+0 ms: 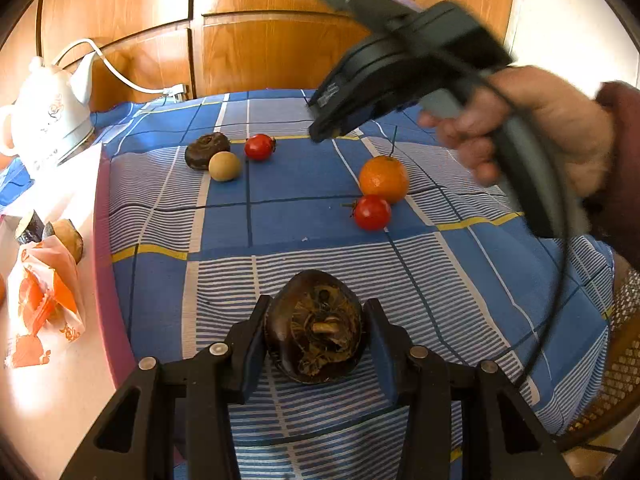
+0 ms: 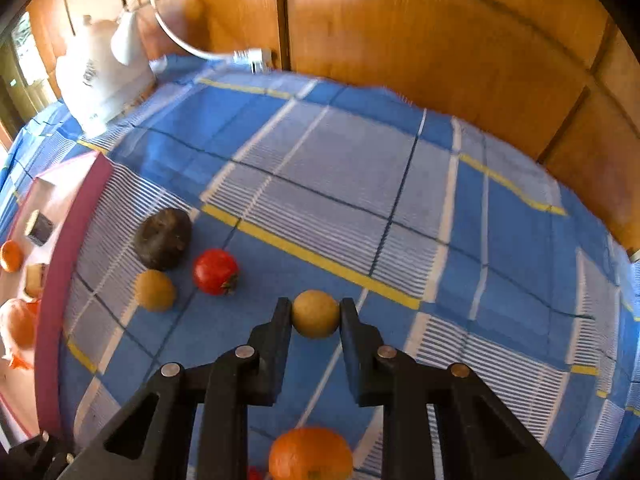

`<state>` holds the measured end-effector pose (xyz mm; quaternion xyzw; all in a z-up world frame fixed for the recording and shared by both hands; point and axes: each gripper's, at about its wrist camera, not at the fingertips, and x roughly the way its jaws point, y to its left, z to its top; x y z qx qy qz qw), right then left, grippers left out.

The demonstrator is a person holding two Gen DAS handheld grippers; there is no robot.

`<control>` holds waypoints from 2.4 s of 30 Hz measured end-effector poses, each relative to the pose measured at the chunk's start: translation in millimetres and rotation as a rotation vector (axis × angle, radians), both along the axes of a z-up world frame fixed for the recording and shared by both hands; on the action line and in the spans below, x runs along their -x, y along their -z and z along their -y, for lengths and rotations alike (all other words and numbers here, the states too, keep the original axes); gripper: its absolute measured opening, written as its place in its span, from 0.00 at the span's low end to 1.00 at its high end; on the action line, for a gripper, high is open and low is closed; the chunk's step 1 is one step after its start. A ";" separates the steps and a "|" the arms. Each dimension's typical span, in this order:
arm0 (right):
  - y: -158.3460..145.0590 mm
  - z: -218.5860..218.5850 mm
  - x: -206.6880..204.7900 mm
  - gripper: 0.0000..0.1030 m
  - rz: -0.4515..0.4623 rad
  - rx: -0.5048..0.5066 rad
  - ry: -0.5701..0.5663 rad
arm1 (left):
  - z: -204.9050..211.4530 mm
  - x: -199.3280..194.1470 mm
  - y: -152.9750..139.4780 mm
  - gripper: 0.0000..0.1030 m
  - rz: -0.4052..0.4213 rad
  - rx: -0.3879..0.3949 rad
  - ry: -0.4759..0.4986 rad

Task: Organize fruits
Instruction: 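Lift the brown piece with left gripper while right gripper grasps a small yellow ball, then carry the brown piece into the tray and release it with the left gripper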

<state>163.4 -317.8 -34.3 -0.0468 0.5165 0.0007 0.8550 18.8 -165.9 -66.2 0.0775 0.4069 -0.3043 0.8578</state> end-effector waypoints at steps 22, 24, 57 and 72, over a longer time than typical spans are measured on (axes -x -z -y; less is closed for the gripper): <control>14.4 87.6 59.2 0.23 -0.122 -0.029 0.225 | 2.2 -3.6 -0.9 0.45 -0.019 -0.011 -0.022; 13.5 90.0 57.3 0.23 -0.121 -0.055 0.225 | 2.8 -3.0 -0.8 0.45 -0.017 -0.014 -0.023; 17.7 77.8 60.5 0.24 -0.098 0.006 0.180 | -59.2 -3.6 -81.6 0.44 0.040 0.157 -0.141; 14.8 64.9 64.6 0.24 -0.086 0.047 0.159 | -208.0 -47.4 -58.7 0.45 0.017 -0.003 -0.590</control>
